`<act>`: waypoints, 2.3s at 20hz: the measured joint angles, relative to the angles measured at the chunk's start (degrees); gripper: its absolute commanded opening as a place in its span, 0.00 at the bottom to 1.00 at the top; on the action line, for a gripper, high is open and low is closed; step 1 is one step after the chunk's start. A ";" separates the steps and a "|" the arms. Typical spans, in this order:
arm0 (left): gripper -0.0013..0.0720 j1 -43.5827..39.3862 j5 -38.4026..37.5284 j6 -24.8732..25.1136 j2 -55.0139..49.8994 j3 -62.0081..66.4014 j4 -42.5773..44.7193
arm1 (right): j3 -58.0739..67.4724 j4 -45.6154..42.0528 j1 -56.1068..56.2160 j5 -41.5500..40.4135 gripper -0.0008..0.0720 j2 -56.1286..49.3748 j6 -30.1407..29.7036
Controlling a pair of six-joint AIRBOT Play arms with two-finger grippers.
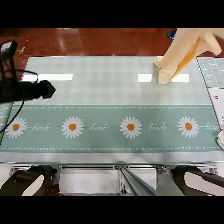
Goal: Fold the shirts.
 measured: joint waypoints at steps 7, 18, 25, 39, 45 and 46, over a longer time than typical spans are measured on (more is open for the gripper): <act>0.71 -0.15 5.20 -2.01 7.78 -9.18 -2.78 | 4.02 -1.46 10.32 4.02 0.05 8.81 -2.10; 0.71 -0.15 4.94 -0.59 8.66 -10.27 -1.55 | -12.04 0.57 42.49 8.92 0.05 -10.12 3.28; 0.71 -0.15 3.63 -0.57 8.66 -10.27 1.14 | -13.53 10.84 46.10 6.75 0.58 -23.63 5.55; 0.71 16.24 -0.68 13.90 -9.60 -17.90 -29.57 | -51.76 -5.07 -4.57 15.06 0.57 11.52 6.71; 0.71 20.76 -6.29 24.11 -28.20 -6.78 -41.81 | -72.39 -0.24 -12.52 11.67 0.57 20.02 1.42; 0.71 20.35 -7.82 24.46 -31.50 -4.31 -42.07 | -73.99 0.46 -12.72 11.47 0.57 20.48 0.98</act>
